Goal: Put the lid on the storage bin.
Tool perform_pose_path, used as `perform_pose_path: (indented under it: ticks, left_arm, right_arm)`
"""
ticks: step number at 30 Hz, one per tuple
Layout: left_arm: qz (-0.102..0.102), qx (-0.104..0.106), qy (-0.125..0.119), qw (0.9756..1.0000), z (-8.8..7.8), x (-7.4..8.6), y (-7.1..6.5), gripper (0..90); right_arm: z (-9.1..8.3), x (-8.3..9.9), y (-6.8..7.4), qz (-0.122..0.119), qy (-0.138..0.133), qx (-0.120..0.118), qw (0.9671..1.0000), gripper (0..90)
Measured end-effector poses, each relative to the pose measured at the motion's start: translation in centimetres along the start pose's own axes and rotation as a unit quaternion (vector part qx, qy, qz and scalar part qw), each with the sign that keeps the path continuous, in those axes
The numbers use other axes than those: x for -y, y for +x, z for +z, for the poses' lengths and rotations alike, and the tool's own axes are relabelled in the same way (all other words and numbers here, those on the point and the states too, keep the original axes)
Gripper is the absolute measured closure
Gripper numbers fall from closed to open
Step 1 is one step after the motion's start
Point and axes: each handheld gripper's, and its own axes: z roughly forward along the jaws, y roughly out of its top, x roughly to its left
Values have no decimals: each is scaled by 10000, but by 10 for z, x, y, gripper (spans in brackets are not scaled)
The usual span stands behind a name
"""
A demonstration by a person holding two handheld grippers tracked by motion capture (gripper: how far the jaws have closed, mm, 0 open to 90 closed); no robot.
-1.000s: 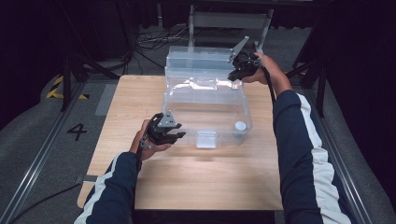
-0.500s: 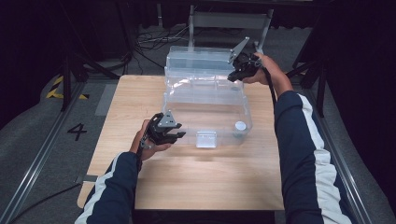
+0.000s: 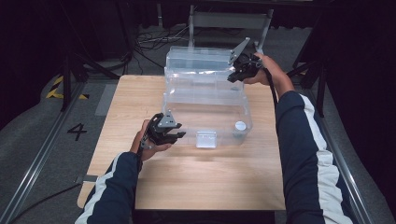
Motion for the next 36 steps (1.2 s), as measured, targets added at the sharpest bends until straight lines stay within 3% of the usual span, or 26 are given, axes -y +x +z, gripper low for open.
perform_pose_path:
  ticks: [36]
  left_arm:
    - [-32, 89, -67, 9999, 2, 0, 1, 615]
  right_arm:
    - [-17, 3, 27, -299, -143, -106, 9994, 884]
